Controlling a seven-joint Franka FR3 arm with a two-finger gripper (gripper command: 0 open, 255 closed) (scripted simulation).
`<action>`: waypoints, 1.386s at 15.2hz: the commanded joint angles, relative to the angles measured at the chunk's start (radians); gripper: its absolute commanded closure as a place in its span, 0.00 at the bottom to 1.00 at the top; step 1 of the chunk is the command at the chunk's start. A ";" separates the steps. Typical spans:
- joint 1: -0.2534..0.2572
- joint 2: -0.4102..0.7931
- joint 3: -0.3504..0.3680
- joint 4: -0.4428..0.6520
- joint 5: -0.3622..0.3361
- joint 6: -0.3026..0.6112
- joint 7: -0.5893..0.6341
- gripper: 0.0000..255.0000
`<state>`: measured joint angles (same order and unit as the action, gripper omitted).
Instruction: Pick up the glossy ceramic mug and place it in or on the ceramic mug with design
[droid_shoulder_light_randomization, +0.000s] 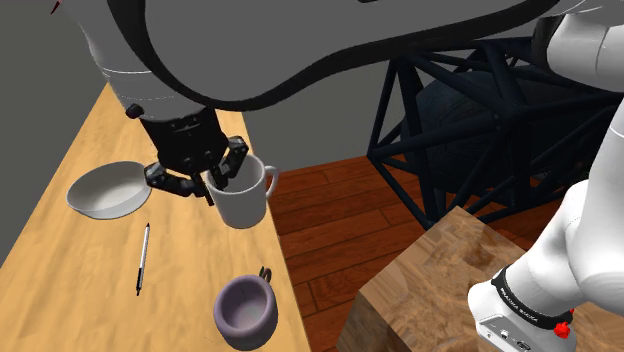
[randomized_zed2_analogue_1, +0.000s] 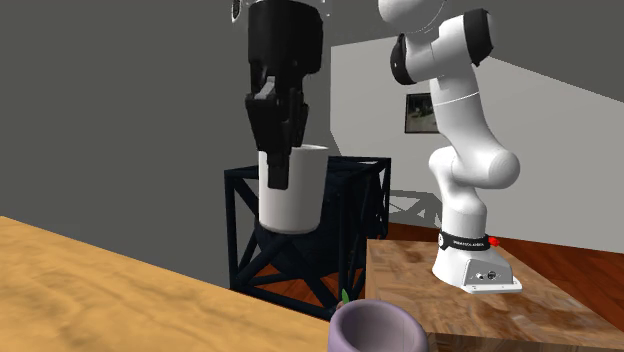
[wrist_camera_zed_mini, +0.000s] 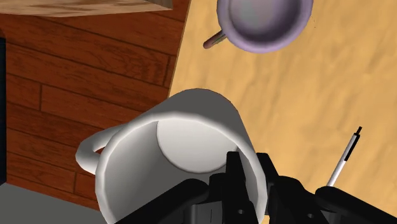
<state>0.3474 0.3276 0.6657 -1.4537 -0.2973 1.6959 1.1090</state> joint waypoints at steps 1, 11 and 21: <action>0.020 -0.021 0.015 -0.018 0.010 -0.005 0.037 1.00; 0.081 -0.062 0.058 -0.103 0.027 0.029 0.156 1.00; 0.073 -0.050 0.050 -0.224 0.012 0.157 0.177 1.00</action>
<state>0.4223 0.2779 0.7167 -1.6648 -0.2841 1.8390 1.2845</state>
